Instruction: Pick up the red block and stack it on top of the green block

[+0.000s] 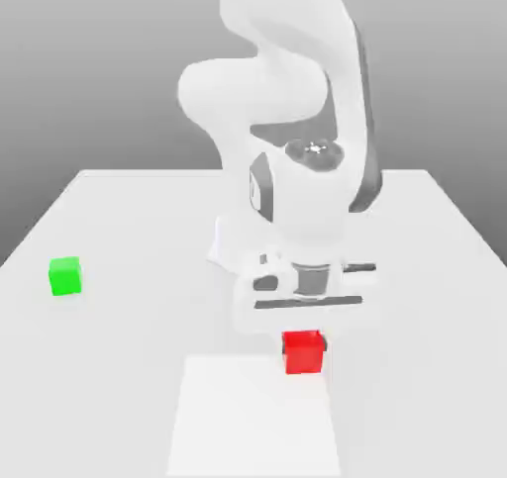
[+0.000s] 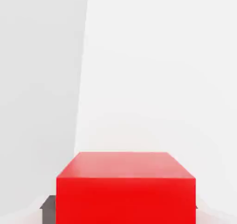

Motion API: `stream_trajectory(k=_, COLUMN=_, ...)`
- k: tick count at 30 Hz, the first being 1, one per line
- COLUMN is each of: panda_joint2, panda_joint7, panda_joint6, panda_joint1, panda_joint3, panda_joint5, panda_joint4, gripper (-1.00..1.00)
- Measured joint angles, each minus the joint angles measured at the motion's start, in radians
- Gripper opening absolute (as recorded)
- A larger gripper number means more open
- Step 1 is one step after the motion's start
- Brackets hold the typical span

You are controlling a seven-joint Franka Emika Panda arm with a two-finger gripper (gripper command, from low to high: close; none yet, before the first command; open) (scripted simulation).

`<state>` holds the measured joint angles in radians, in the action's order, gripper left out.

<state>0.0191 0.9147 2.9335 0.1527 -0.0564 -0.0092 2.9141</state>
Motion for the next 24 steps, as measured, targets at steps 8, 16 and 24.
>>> stream_trajectory(k=8, panda_joint2=-0.156, panda_joint7=-0.011, panda_joint6=-0.147, panda_joint1=-0.168, panda_joint3=0.146, panda_joint5=-0.040, panda_joint4=0.000, gripper=-1.00)
stream_trajectory(k=16, panda_joint2=-0.204, panda_joint7=-0.001, panda_joint6=-0.212, panda_joint1=-0.495, panda_joint3=0.390, panda_joint5=-0.151, panda_joint4=-0.029, gripper=-1.00)
stream_trajectory(k=24, panda_joint2=-0.237, panda_joint7=-0.002, panda_joint6=-0.269, panda_joint1=-0.826, panda_joint3=0.629, panda_joint5=-0.249, panda_joint4=-0.057, gripper=-1.00)
